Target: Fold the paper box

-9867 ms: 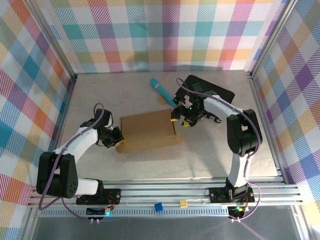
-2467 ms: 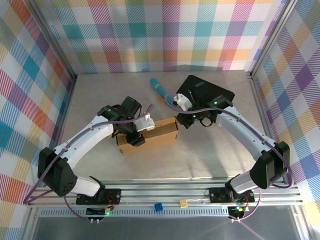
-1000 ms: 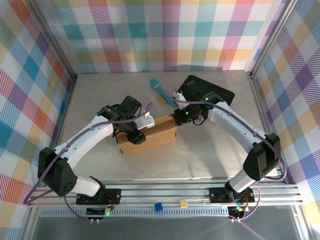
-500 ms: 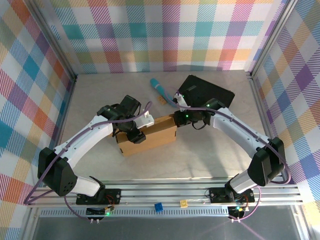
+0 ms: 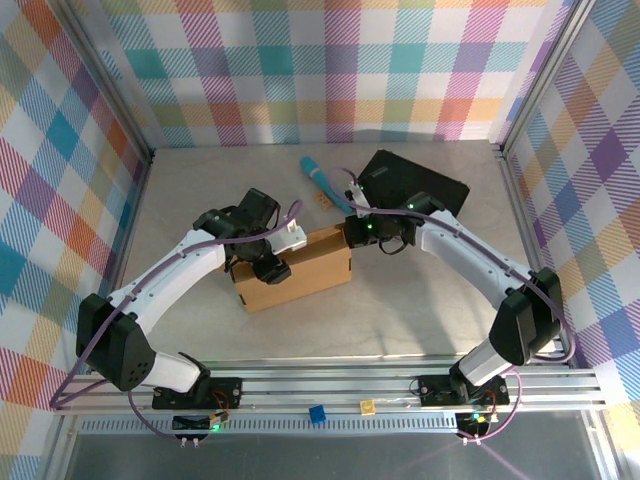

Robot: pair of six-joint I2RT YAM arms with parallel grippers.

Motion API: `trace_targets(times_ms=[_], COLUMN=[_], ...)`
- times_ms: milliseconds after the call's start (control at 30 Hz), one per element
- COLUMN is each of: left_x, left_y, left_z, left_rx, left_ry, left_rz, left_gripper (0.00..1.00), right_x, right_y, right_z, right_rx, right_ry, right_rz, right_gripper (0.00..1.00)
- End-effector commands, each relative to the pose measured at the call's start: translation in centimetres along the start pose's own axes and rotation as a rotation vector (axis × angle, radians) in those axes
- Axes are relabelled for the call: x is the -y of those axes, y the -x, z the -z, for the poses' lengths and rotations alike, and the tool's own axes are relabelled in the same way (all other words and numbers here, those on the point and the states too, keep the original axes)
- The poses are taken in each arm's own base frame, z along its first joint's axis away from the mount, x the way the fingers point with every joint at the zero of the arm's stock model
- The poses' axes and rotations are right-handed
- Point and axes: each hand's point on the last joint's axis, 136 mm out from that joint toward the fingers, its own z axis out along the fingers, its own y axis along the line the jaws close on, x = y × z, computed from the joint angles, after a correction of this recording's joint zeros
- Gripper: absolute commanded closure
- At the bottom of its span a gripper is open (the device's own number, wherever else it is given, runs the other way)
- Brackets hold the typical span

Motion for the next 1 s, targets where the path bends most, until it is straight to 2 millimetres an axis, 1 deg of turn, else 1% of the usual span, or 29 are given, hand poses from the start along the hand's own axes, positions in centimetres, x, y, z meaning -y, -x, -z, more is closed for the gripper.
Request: trace_targets(times_ms=[0, 167, 267, 367, 533, 767, 867, 967], left_x=[-0.7, -0.7, -0.8, -0.8, -0.8, -1.3, -1.8, -2.5], left_y=[-0.1, 0.1, 0.1, 0.1, 0.0, 0.0, 0.5, 1.5], left_z=[-0.4, -0.2, -0.1, -0.1, -0.1, -0.1, 0.5, 2.1], left_rx=[-0.008, -0.002, -0.001, -0.002, -0.005, 0.002, 0.036, 0.114], left_ry=[0.012, 0.01, 0.012, 0.011, 0.01, 0.025, 0.046, 0.077], left_rz=[0.032, 0.032, 0.033, 0.031, 0.03, 0.055, 0.093, 0.155], left_gripper=[0.37, 0.37, 0.37, 0.37, 0.37, 0.36, 0.32, 0.27], right_x=[0.7, 0.1, 0.1, 0.1, 0.8, 1.0, 1.3, 1.4], right_y=[-2.4, -1.2, -1.1, -1.3, -2.0, -2.6, -2.7, -2.5], right_z=[-0.4, 0.0, 0.1, 0.0, -0.8, -1.8, -2.1, -2.1], right_rx=[-0.134, -0.141, -0.163, -0.164, -0.14, -0.098, -0.092, -0.087], right_ry=[-0.058, -0.06, -0.072, -0.072, -0.079, -0.077, -0.101, -0.122], right_rz=[-0.086, -0.094, -0.079, -0.064, -0.011, 0.047, 0.055, 0.059], right_gripper=[1.0, 1.0, 1.0, 1.0, 1.0, 1.0, 1.0, 1.0])
